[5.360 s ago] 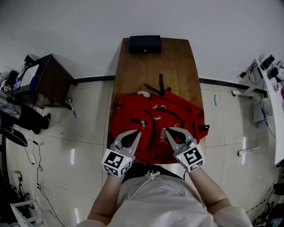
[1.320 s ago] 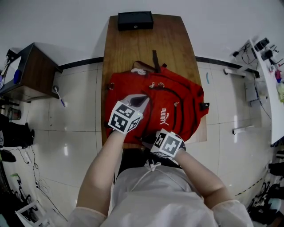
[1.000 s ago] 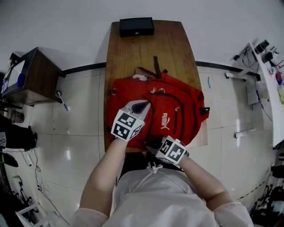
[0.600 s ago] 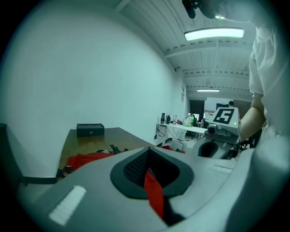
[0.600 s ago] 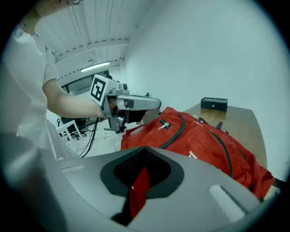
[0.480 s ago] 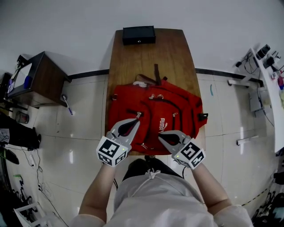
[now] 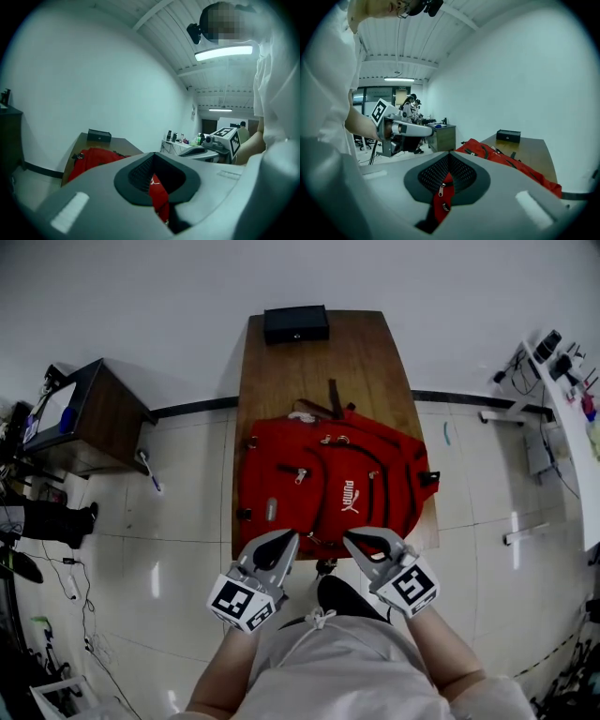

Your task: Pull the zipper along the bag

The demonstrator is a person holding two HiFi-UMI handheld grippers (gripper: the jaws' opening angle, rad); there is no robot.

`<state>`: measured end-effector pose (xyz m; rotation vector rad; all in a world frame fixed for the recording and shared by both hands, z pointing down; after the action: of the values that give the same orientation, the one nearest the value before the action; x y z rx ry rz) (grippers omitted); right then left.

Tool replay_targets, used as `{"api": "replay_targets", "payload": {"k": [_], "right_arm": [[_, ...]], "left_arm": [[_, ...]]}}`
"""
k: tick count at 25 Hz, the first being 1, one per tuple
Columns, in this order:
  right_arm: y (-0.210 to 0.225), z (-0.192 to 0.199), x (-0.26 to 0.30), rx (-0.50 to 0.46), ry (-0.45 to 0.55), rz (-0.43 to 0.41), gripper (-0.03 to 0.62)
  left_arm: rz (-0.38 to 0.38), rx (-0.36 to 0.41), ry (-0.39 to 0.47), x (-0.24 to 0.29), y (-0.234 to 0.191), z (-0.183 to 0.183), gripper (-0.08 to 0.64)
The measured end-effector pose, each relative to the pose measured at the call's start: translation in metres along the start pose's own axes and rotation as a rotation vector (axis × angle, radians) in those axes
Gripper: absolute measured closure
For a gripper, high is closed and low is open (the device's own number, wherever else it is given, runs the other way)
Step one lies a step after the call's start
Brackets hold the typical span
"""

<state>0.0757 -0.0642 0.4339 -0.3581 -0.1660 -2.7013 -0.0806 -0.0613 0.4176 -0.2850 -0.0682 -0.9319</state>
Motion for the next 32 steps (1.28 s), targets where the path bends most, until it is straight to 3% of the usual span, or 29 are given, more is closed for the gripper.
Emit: {"api": "replay_targets", "payload": {"k": [11, 16, 27, 32], "right_arm": [[-0.132, -0.001, -0.038, 0.031, 0.067, 0.03, 0.586], [-0.19, 0.013, -0.058, 0.045, 0.056, 0.027, 0.586], [-0.214, 0.0, -0.086, 0.003, 0.107, 0.056, 0.586], [-0.217, -0.001, -0.098, -0.011, 0.09, 0.068, 0.586]], "left_arm": [[-0.022, -0.016, 0.062, -0.111, 0.057, 0.017, 0.554], [-0.018, -0.02, 0.049, -0.156, 0.089, 0.037, 0.554], [-0.014, 0.008, 0.071, -0.183, 0.128, 0.039, 0.554], [0.035, 0.065, 0.09, -0.182, 0.149, 0.036, 0.554]]}}
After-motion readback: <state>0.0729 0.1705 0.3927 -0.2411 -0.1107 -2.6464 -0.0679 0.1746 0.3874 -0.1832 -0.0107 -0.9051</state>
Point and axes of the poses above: the fingertips, and each gripper's own axes: x forward along the fingers, y to its right, z out of its underside, the point moved 5 cm from there along -x, backward along the fingers, and after that the axes turned 9 degrees about -z, right-handed, at the moved point
